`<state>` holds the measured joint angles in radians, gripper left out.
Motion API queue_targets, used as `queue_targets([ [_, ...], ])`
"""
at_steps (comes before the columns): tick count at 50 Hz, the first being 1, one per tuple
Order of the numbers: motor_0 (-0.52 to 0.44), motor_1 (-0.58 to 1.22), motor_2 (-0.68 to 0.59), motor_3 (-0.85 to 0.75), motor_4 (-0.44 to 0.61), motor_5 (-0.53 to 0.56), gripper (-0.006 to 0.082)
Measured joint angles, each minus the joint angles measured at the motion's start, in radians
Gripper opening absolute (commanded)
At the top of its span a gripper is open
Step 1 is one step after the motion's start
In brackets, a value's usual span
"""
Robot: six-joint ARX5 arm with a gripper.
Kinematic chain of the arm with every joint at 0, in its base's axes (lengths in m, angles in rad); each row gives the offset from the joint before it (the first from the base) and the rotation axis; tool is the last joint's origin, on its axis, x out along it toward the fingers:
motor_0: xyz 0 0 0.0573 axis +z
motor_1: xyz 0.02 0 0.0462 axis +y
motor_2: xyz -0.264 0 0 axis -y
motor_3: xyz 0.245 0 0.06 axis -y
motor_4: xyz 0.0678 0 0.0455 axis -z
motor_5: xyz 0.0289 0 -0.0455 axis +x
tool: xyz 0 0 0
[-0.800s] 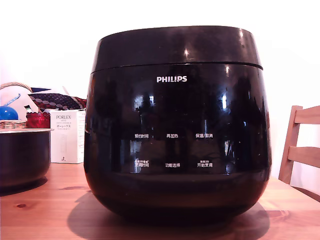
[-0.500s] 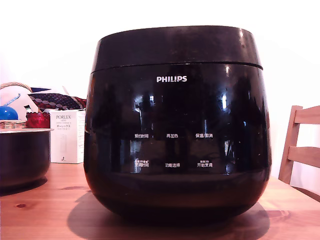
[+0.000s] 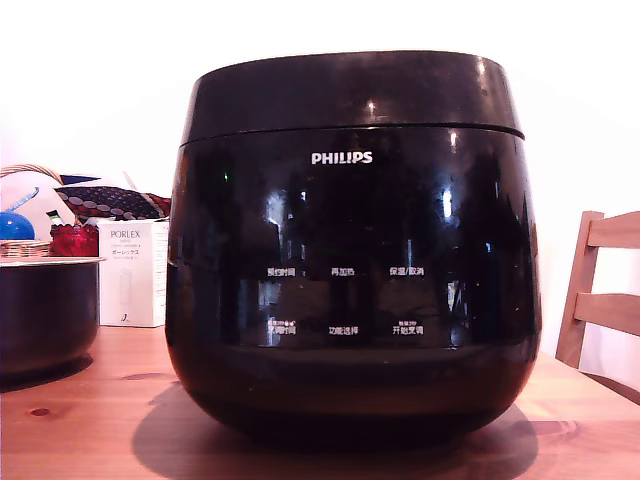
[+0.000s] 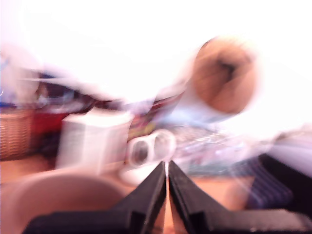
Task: Open the rice cooker by pressing the large metal button on the top of its lid with medium force
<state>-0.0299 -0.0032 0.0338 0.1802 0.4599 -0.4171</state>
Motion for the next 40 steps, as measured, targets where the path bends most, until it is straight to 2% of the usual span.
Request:
queue_targets([
  [1, -0.004, 0.000, 0.003, 0.000, 0.025, -0.037, -0.0019],
  [6, -0.029, 0.000, 0.028, -0.019, 0.141, -0.061, -0.0019],
  [18, -0.070, 0.058, 0.175, -0.050, 0.278, -0.072, -0.0019],
  [30, -0.127, 0.299, 0.270, -0.032, 0.299, 0.040, -0.0019],
  [40, -0.230, 0.521, 0.363, 0.089, 0.298, 0.126, -0.0019],
])
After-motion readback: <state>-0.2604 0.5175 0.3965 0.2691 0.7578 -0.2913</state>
